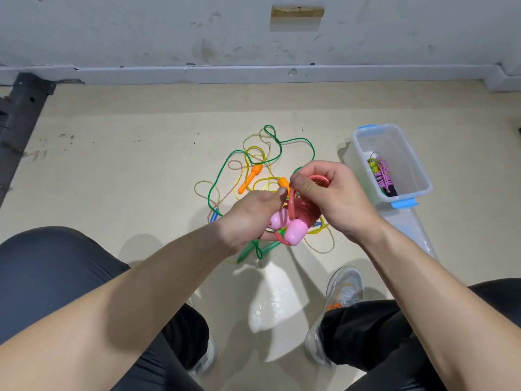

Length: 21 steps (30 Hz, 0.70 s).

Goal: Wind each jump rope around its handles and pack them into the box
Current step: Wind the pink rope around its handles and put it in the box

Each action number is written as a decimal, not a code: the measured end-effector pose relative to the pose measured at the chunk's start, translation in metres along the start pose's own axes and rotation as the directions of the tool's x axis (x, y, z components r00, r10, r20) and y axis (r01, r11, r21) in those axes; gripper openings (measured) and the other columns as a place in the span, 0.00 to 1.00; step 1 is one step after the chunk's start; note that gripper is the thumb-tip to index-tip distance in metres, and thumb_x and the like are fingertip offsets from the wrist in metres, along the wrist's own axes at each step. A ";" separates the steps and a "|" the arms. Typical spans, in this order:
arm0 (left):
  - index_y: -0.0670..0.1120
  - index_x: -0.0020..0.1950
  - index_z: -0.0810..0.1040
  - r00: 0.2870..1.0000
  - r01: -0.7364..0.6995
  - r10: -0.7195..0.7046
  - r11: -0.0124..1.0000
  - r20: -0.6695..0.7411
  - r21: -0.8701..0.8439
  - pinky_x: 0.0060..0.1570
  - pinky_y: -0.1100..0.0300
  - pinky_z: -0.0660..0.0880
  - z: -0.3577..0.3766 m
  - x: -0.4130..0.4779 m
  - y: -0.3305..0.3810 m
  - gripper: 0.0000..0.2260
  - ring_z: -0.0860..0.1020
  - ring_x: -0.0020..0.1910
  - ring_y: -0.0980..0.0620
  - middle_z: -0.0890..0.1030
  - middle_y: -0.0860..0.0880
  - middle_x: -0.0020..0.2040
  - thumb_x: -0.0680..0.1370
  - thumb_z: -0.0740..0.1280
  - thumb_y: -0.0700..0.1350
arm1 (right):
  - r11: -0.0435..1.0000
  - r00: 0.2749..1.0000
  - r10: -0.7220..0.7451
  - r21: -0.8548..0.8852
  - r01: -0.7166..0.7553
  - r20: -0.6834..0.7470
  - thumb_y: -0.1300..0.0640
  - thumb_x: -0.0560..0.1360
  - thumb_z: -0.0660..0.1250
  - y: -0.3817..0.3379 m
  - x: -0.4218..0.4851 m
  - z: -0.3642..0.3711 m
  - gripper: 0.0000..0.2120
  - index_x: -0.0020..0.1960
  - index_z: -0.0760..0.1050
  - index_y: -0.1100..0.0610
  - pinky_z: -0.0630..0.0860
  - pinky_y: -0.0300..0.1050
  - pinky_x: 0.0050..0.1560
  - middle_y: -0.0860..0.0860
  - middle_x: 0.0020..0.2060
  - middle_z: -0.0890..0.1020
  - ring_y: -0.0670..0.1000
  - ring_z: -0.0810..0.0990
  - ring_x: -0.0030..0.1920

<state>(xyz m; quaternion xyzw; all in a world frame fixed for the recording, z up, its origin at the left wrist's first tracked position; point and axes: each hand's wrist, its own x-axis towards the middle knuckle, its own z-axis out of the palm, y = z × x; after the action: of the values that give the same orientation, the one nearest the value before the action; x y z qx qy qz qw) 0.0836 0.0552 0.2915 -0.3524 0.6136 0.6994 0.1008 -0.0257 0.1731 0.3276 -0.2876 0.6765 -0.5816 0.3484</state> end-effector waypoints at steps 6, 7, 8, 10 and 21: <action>0.37 0.48 0.80 0.990 -0.072 0.085 0.991 -0.113 0.109 0.58 0.39 0.79 0.000 0.004 0.000 0.16 0.81 0.41 0.47 0.84 0.46 0.40 0.78 0.69 0.52 | 0.989 0.990 0.007 -0.147 -0.028 -0.143 0.48 0.74 0.75 0.011 -0.001 0.005 0.11 0.35 0.80 0.51 0.72 0.42 0.32 0.53 0.28 0.82 0.51 0.79 0.28; 0.36 0.46 0.79 0.987 -0.083 0.094 0.993 -0.127 0.087 0.57 0.39 0.79 0.000 0.004 0.000 0.16 0.80 0.39 0.48 0.83 0.46 0.38 0.75 0.71 0.51 | 0.984 0.989 0.001 -0.175 -0.027 -0.148 0.49 0.75 0.74 0.012 -0.001 0.005 0.11 0.37 0.80 0.52 0.71 0.41 0.32 0.52 0.27 0.82 0.49 0.80 0.27; 0.35 0.45 0.79 0.988 -0.088 0.093 0.995 -0.125 0.050 0.56 0.41 0.80 0.001 0.003 0.000 0.16 0.78 0.39 0.47 0.81 0.44 0.38 0.72 0.70 0.50 | 0.982 0.988 -0.002 -0.188 -0.028 -0.154 0.50 0.76 0.74 0.012 0.000 0.004 0.11 0.37 0.79 0.53 0.70 0.40 0.31 0.50 0.26 0.82 0.47 0.79 0.26; 0.35 0.43 0.77 0.996 -0.068 0.063 0.995 -0.064 -0.075 0.51 0.45 0.79 0.003 0.000 0.002 0.12 0.76 0.39 0.46 0.78 0.40 0.39 0.71 0.68 0.45 | 0.979 0.983 -0.007 -0.202 -0.030 -0.183 0.51 0.76 0.74 0.014 0.001 0.003 0.11 0.37 0.78 0.52 0.68 0.40 0.31 0.46 0.25 0.80 0.44 0.75 0.26; 0.48 0.58 0.82 0.976 0.216 -0.211 0.875 0.059 -0.433 0.61 0.52 0.78 -0.006 0.007 0.007 0.08 0.81 0.41 0.52 0.83 0.49 0.43 0.82 0.67 0.49 | 0.996 0.935 -0.082 -0.069 0.062 -0.345 0.59 0.72 0.77 0.017 0.005 0.004 0.10 0.36 0.78 0.54 0.72 0.38 0.33 0.47 0.29 0.80 0.45 0.76 0.30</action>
<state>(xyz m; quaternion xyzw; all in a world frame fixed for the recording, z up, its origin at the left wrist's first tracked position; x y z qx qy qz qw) 0.0769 0.0460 0.2925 -0.4281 0.3981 0.8053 0.0987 -0.0250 0.1697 0.3097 -0.2147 0.7328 -0.6160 0.1935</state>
